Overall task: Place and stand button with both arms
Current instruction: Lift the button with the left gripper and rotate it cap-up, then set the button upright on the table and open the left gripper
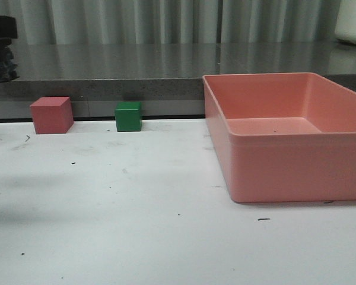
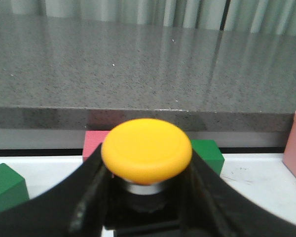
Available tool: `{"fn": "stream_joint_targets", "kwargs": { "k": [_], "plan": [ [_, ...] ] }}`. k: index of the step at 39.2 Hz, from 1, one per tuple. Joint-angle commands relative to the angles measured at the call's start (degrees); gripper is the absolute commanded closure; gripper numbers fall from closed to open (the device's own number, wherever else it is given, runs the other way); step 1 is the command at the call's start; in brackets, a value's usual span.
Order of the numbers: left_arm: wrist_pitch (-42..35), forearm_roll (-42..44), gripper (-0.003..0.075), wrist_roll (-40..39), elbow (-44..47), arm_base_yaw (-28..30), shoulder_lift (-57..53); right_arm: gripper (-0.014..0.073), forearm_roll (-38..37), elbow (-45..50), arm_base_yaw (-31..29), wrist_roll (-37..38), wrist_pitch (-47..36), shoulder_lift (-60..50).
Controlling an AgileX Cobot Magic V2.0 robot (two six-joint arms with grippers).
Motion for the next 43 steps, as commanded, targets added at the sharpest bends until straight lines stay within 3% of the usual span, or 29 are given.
{"fn": "stream_joint_targets", "kwargs": {
  "k": [1,9,21,43],
  "plan": [
    [-13.1,-0.1,0.0604,0.0,2.2,-0.3,-1.2,0.0661,-0.7,-1.6,-0.1,-0.5,-5.0,0.6],
    [-17.1,0.2,0.0603,0.0,4.0,-0.3,3.4,0.0661,-0.7,-1.6,-0.1,-0.5,-5.0,0.6],
    [-35.9,7.8,0.0603,0.0,4.0,-0.5,19.2,0.0661,-0.7,-1.6,-0.1,-0.5,-5.0,0.6],
    [-35.9,8.7,0.0603,-0.1,3.4,-2.7,29.1,0.0661,-0.7,-1.6,-0.1,-0.5,-5.0,0.6]
  ]
}}
